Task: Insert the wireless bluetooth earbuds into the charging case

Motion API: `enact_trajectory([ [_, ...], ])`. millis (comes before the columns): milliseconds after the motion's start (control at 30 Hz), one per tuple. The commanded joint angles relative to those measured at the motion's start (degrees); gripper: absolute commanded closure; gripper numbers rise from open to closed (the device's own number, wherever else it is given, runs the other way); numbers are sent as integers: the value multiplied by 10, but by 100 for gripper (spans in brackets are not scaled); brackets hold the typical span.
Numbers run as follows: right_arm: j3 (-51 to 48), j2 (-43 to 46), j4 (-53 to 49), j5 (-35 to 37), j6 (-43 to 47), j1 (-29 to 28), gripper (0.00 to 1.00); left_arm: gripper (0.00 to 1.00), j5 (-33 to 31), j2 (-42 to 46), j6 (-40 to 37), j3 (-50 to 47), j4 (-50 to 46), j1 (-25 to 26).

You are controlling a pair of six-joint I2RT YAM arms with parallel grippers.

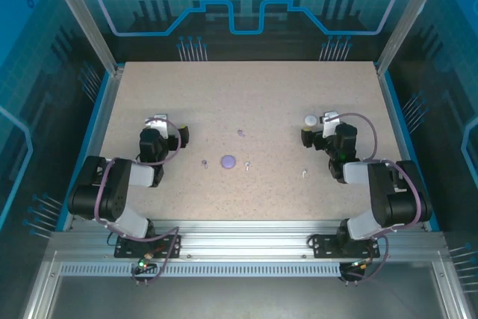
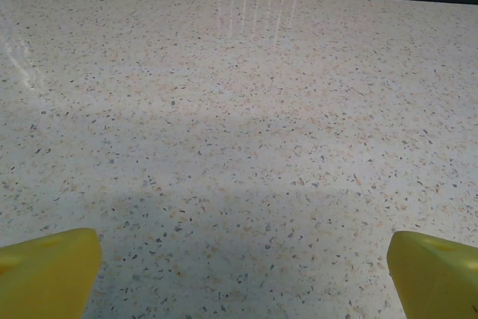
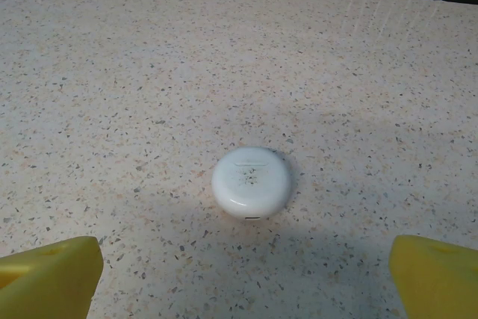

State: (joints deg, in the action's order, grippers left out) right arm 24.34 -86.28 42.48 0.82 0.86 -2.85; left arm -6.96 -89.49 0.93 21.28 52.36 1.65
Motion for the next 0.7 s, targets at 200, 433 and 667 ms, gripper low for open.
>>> enact_trajectory([
  [200, 9, 0, 0, -8, -2, 5, 0, 1, 14, 7, -14, 9, -2, -7],
  [433, 9, 0, 0, -8, -2, 5, 0, 1, 14, 7, -13, 10, -3, -7],
  [667, 9, 1, 2, -8, -3, 4, 0, 1, 2, 9, -14, 5, 8, -5],
])
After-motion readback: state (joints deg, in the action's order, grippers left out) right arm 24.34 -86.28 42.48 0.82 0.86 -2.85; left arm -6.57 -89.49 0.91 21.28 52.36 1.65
